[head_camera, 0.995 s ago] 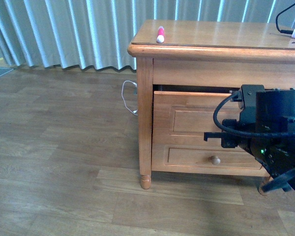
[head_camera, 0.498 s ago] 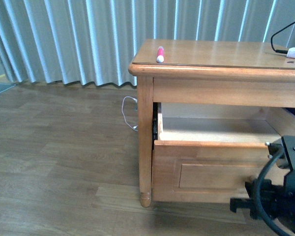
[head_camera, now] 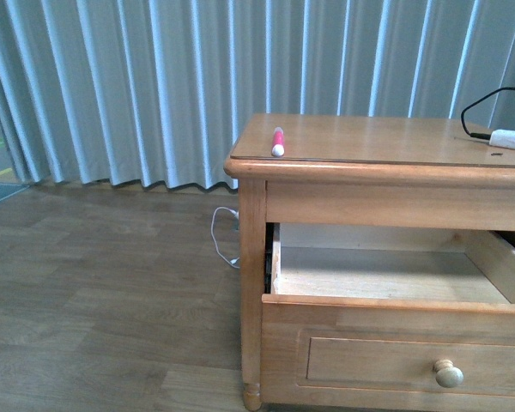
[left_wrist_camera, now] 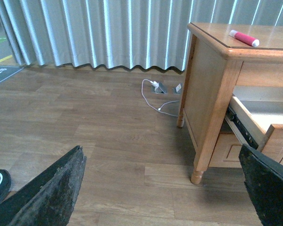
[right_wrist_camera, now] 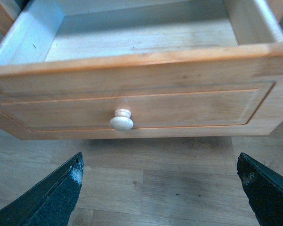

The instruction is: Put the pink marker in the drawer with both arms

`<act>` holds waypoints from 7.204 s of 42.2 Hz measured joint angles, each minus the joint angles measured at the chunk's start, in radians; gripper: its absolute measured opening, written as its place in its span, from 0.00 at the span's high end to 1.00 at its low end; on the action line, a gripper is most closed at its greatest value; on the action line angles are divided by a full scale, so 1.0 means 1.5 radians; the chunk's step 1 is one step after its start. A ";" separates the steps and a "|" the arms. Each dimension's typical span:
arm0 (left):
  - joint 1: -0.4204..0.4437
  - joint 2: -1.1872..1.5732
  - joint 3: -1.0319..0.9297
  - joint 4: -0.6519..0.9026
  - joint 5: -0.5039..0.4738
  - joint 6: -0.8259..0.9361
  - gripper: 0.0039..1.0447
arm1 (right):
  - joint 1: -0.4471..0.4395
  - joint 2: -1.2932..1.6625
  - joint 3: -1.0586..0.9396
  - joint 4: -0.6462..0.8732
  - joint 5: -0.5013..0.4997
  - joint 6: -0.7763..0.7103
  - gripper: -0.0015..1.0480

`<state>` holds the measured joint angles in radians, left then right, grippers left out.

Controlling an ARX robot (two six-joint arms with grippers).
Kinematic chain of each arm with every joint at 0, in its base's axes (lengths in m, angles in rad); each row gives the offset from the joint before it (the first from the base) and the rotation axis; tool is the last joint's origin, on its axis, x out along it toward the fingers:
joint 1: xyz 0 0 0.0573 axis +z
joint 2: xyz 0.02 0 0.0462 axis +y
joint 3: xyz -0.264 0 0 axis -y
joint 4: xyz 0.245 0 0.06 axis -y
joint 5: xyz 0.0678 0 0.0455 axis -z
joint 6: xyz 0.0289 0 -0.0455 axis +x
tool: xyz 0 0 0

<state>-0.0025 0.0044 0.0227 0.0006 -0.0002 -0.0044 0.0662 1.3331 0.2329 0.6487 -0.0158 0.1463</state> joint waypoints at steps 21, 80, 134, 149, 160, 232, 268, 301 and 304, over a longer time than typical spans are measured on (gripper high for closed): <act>0.000 0.000 0.000 0.000 0.000 0.000 0.06 | -0.057 -0.446 0.087 -0.505 -0.088 -0.018 0.09; -0.284 1.244 0.917 0.208 -0.244 0.020 0.06 | -0.011 -0.462 0.092 -0.526 -0.054 -0.014 0.09; -0.311 1.517 1.280 -0.019 -0.248 0.037 0.63 | -0.011 -0.462 0.092 -0.526 -0.054 -0.014 0.09; -0.309 1.454 1.165 0.064 -0.182 0.051 0.86 | -0.011 -0.462 0.092 -0.526 -0.054 -0.014 0.09; -0.320 1.331 1.011 0.123 -0.056 0.112 0.86 | -0.011 -0.462 0.092 -0.526 -0.054 -0.014 0.09; -0.361 1.312 0.817 0.263 -0.135 0.186 0.16 | -0.011 -0.462 0.092 -0.526 -0.054 -0.014 0.09; -0.270 0.528 0.290 0.165 -0.280 0.069 0.06 | -0.011 -0.462 0.092 -0.526 -0.054 -0.014 0.09; -0.081 0.310 0.058 0.237 -0.079 0.002 0.96 | -0.010 -0.462 0.092 -0.526 -0.053 -0.014 0.09; -0.059 0.290 0.049 0.227 -0.048 0.002 0.96 | -0.010 -0.462 0.092 -0.526 -0.053 -0.014 0.09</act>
<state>-0.0906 0.4389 0.0963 0.3408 -0.0719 -0.0017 0.0513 0.6403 0.3714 -0.1398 -0.0959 0.1249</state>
